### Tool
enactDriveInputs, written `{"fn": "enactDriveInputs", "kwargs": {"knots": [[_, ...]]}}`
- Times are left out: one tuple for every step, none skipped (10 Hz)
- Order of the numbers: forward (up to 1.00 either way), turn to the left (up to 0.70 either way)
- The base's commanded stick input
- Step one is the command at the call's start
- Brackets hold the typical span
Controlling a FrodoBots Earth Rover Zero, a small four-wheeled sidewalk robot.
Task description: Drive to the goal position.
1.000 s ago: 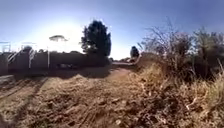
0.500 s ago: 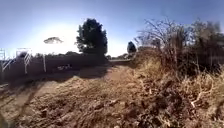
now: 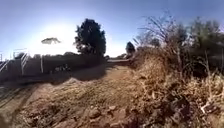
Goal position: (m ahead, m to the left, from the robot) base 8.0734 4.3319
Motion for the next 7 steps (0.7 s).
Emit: {"fn": "enactDriveInputs", "kwargs": {"knots": [[0.50,0.00],[0.50,0.00],[0.50,0.00],[0.50,0.00],[0.50,0.00],[0.50,0.00],[0.50,0.00]]}}
